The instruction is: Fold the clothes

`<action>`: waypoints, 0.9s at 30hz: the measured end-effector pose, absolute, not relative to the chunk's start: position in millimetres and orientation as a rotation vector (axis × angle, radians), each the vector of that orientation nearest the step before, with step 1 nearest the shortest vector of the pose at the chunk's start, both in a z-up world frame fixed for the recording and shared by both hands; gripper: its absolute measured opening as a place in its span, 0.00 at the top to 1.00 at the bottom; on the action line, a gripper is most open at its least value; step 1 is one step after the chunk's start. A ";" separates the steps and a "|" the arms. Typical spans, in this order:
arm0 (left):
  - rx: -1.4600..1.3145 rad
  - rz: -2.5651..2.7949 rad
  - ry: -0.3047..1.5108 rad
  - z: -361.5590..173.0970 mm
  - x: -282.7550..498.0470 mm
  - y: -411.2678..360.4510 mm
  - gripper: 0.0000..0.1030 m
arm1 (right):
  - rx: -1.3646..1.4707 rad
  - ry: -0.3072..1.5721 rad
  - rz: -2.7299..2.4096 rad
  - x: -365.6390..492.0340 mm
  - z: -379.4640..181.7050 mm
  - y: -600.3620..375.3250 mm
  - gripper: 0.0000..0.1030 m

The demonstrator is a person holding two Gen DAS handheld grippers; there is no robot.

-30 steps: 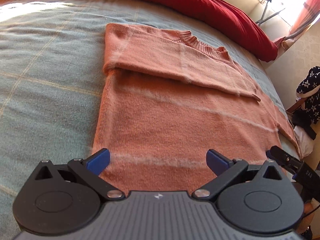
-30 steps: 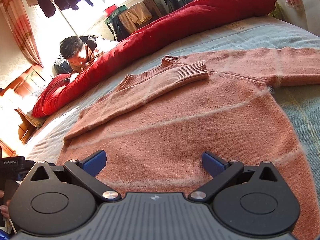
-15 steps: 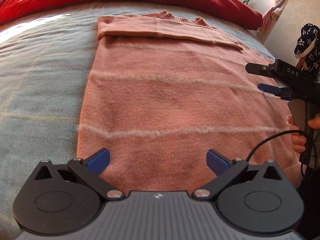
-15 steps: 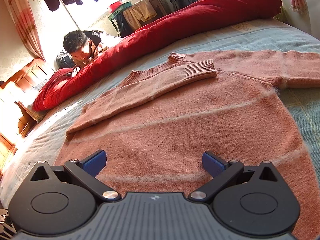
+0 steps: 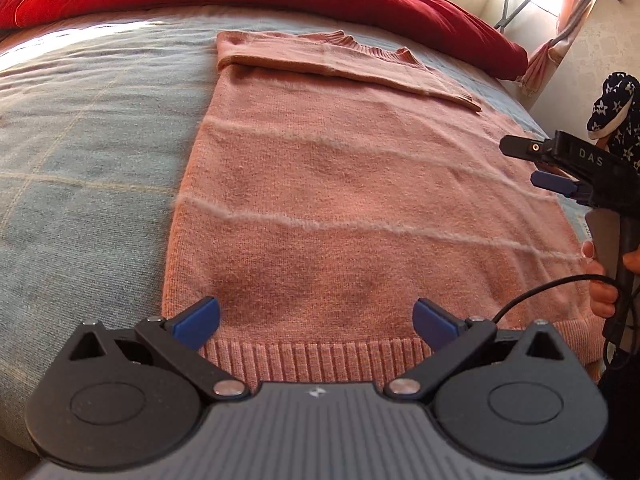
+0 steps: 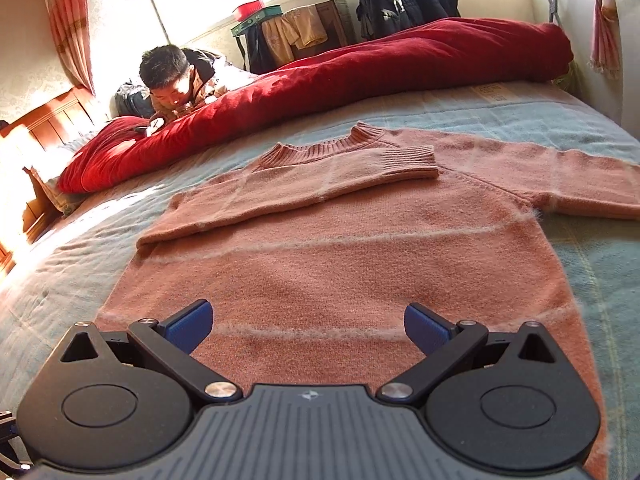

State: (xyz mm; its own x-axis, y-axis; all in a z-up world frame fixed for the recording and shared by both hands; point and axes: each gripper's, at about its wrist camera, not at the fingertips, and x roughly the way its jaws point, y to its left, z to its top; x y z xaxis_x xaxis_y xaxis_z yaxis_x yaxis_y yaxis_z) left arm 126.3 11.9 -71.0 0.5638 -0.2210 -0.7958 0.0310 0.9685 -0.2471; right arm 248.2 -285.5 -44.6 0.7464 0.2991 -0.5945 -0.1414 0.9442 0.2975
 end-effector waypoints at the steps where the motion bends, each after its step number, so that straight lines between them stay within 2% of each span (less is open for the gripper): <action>1: -0.222 -0.154 0.960 -71.4 126.9 12.9 0.01 | 0.229 0.682 0.232 237.1 -41.7 -284.2 0.00; 6: -0.174 -0.156 0.943 -79.0 127.2 4.7 0.01 | 0.121 0.749 0.182 199.2 -49.3 -270.5 0.00; 10: -0.124 -0.173 0.901 -84.9 120.6 0.9 0.01 | 0.029 0.851 0.138 186.0 -79.7 -261.7 0.00; 17: -0.143 -0.240 0.848 -89.2 111.8 12.3 0.01 | 0.025 0.733 0.117 156.9 -96.0 -260.9 0.00; 27: -0.222 -0.303 0.796 -92.4 105.5 26.7 0.01 | 0.006 0.702 0.083 123.8 -94.4 -257.8 0.00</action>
